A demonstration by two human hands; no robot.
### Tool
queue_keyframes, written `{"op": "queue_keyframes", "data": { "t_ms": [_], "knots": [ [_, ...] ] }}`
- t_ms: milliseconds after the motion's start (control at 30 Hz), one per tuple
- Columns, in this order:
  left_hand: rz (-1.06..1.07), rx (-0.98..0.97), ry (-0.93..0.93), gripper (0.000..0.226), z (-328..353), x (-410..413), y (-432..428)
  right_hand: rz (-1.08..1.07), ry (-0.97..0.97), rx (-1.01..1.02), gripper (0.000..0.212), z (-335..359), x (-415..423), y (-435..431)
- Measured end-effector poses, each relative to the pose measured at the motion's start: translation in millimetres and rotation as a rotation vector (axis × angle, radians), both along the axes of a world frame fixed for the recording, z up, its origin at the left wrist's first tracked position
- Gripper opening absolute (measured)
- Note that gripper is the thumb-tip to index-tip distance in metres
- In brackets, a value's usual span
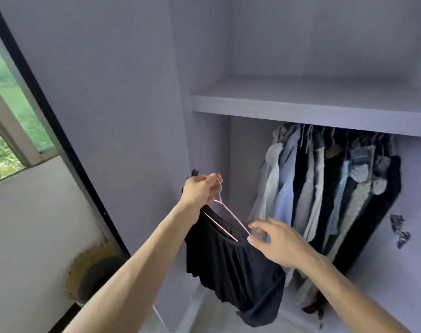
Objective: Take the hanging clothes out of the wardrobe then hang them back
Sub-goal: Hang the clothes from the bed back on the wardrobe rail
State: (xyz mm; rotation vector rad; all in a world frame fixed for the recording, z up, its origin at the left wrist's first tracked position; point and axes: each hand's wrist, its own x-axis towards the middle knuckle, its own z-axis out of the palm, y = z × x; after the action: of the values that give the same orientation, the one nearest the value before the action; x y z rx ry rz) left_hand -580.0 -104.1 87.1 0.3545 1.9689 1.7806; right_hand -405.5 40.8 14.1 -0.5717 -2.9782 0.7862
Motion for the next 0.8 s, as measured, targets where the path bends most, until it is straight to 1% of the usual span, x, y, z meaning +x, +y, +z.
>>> {"op": "queue_keyframes", "data": {
  "t_ms": [67, 100, 167, 233, 267, 333, 433, 467, 533, 600, 667, 700, 733, 800],
  "knots": [
    [0.043, 0.018, -0.042, 0.023, 2.6, -6.6, 10.6, -0.045, -0.044, 0.062, 0.032, -2.1, 18.4, 9.3],
    [0.056, 0.032, -0.062, 0.021, 3.7, -9.7, 15.9, -0.065, -0.034, 0.092, 0.027, -2.8, 25.9, 12.5],
    [0.062, 0.05, -0.083, 0.02, 5.1, -15.0, 25.7, -0.092, 0.014, 0.085, 0.031, -2.0, 36.4, 15.2],
    [0.042, 0.048, -0.079, 0.019, 6.3, -17.3, 35.8, -0.102, 0.02, 0.097, 0.03, 0.6, 41.7, 16.1],
    [0.026, 0.036, -0.072, 0.019, 6.4, -17.8, 40.8, -0.097, 0.001, 0.116, 0.025, 0.6, 42.5, 17.7],
    [-0.01, 0.01, -0.071, 0.019, 7.2, -17.9, 50.2, -0.09, -0.062, 0.109, 0.007, 0.2, 41.3, 19.3],
    [-0.08, -0.027, -0.055, 0.016, 12.1, -18.2, 59.6, -0.096, -0.135, 0.074, 0.005, 0.6, 34.3, 15.7],
    [-0.119, -0.032, -0.043, 0.016, 14.7, -19.6, 62.4, -0.102, -0.146, 0.068, 0.01, 1.6, 31.7, 13.5],
    [-0.23, -0.055, 0.02, 0.018, 20.8, -24.0, 69.6, -0.118, -0.159, -0.043, 0.016, 3.5, 26.5, 8.7],
    [-0.359, -0.141, 0.171, 0.019, 28.1, -32.0, 79.2, -0.127, -0.143, -0.24, 0.016, 4.0, 21.3, 4.4],
    [-0.538, -0.323, 0.405, 0.018, 35.9, -44.4, 89.1, -0.147, -0.082, -0.389, 0.012, 1.3, 13.0, 5.1],
    [-0.619, -0.435, 0.543, 0.026, 38.8, -52.8, 94.8, -0.159, -0.039, -0.45, 0.011, -0.3, 6.9, 8.0],
    [-0.645, -0.529, 0.685, 0.031, 40.8, -64.5, 101.7, -0.172, 0.002, -0.499, 0.011, -1.7, -0.9, 12.3],
    [-0.572, -0.591, 0.949, 0.038, 44.5, -91.8, 117.6, -0.19, 0.051, -0.566, 0.013, -3.2, -20.5, 23.2]
  ]
}}
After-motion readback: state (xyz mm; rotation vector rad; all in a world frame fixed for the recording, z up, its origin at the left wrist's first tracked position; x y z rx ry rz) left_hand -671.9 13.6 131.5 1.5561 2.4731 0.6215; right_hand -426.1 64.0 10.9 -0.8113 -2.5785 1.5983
